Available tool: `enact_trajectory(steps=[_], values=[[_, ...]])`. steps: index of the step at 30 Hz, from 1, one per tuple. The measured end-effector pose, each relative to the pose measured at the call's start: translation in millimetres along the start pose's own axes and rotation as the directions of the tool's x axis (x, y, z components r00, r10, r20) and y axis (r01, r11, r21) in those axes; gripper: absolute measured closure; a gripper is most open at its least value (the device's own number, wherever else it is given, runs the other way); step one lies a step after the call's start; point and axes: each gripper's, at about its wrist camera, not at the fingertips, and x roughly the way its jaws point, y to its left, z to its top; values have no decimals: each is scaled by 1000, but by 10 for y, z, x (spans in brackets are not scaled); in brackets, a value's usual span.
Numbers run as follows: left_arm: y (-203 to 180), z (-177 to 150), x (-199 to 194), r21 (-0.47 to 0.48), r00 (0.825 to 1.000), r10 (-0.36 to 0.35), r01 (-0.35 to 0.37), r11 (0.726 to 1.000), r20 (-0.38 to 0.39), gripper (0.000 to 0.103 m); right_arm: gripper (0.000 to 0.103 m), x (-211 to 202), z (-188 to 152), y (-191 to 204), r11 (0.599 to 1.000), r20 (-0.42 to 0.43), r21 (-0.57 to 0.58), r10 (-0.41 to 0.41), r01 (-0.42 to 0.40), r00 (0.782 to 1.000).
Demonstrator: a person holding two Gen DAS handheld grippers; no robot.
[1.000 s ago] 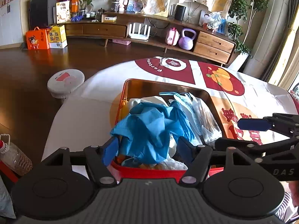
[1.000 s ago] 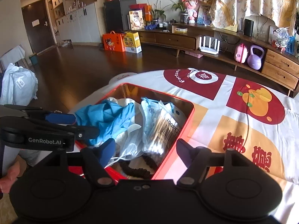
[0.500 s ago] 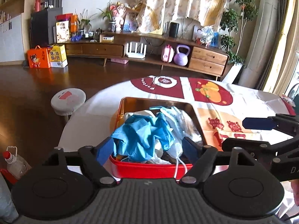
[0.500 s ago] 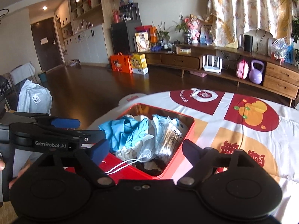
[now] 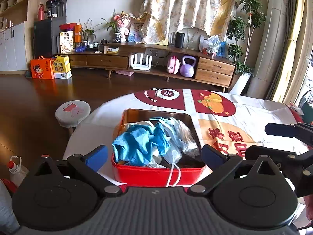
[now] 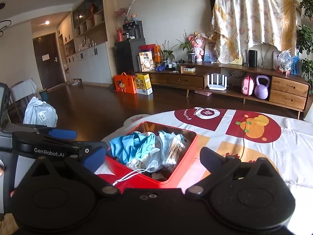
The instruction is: Organize soft objects
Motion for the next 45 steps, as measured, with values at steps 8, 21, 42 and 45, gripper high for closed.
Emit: enact_trajectory(steps=[8, 21, 42, 45], values=[[-69, -64, -161, -24, 999, -32, 32, 999, 20, 0, 0, -159, -82, -17, 999, 23, 35, -33, 33, 999], [-241, -148, -350, 4, 997, -52, 52, 999, 48, 0, 0, -222, -118, -56, 997, 41, 48, -65, 63, 997], [-278, -152, -415, 21, 996, -34, 33, 999, 82, 0, 0, -266, -133, -48, 997, 40, 55, -60, 57, 997], [-298, -144, -429, 26, 996, -35, 32, 999, 88, 0, 0, -277, -157, -30, 997, 41, 62, -53, 51, 998]])
